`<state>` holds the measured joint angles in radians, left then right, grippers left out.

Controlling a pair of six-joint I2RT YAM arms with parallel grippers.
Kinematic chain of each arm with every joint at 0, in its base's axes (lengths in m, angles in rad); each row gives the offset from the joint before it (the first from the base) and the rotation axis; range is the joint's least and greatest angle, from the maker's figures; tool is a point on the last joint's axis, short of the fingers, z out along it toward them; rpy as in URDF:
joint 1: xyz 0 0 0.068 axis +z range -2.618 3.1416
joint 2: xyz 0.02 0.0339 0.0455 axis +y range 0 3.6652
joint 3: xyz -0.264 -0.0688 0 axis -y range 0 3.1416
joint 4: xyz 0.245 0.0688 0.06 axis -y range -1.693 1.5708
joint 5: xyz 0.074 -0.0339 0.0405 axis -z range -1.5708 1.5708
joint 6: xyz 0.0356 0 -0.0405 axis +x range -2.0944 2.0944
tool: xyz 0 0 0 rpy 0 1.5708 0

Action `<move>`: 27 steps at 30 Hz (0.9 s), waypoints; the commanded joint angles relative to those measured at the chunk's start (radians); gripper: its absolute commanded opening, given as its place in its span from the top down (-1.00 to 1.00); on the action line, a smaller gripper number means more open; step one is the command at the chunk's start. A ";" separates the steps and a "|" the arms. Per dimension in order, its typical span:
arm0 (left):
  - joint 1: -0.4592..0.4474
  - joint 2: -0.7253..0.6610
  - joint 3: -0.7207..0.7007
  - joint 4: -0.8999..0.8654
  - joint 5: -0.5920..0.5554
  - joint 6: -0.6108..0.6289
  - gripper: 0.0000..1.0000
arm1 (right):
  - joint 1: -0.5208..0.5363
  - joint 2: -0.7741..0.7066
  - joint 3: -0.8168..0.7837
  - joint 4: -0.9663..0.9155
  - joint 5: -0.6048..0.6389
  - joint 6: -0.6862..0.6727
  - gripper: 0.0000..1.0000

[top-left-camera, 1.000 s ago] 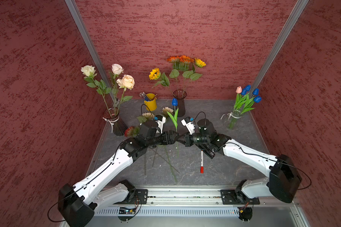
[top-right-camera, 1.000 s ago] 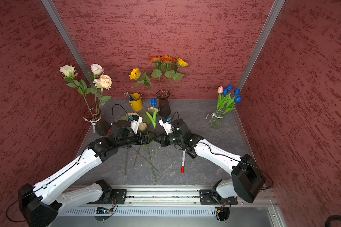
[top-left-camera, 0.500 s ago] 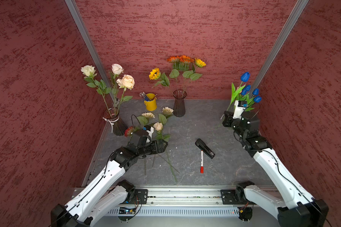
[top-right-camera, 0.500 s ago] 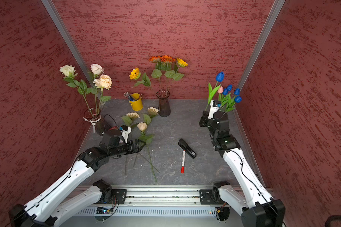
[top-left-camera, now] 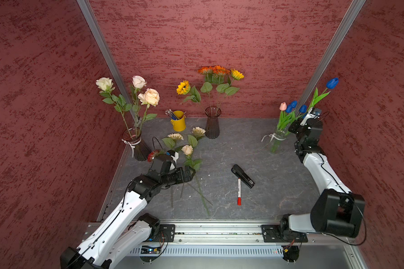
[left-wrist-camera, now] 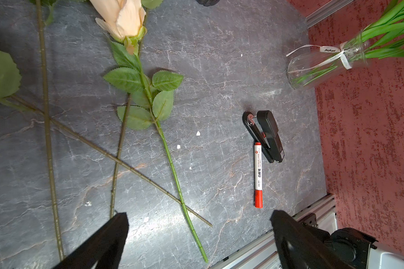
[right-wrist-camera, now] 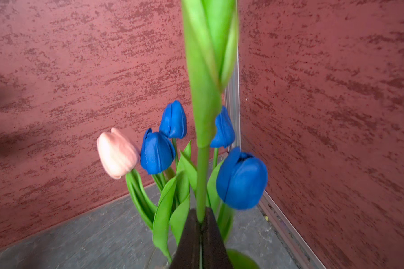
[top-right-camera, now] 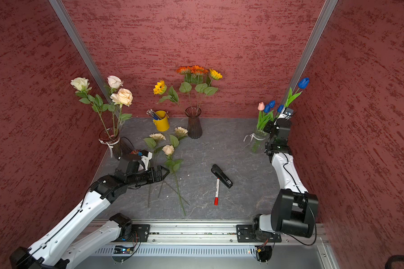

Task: Arrange the flowers in different vases according to their variety
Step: Insert the flower into the vase.

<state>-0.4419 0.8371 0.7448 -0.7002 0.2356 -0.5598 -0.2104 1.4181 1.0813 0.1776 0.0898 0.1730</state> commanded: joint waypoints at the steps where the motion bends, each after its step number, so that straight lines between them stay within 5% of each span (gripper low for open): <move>1: 0.017 -0.017 0.036 -0.039 -0.010 0.027 -1.00 | -0.016 0.033 0.039 0.066 -0.071 0.024 1.00; 16: 0.034 -0.003 0.016 -0.021 0.016 0.017 -1.00 | -0.010 0.149 -0.022 0.018 -0.210 0.050 1.00; 19: 0.055 0.002 0.010 -0.025 0.033 0.002 -0.99 | 0.004 0.133 0.002 -0.054 -0.218 0.049 -0.01; 21: 0.071 0.005 0.001 -0.019 0.048 -0.006 -1.00 | 0.021 0.099 0.004 -0.080 -0.203 0.051 -0.35; 27: 0.108 0.015 -0.006 -0.015 0.057 -0.052 -0.99 | 0.075 0.009 0.053 -0.255 -0.200 0.062 -0.49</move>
<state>-0.3527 0.8509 0.7494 -0.7254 0.2779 -0.5827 -0.1608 1.4971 1.0836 0.0296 -0.1093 0.2317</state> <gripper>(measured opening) 0.997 0.739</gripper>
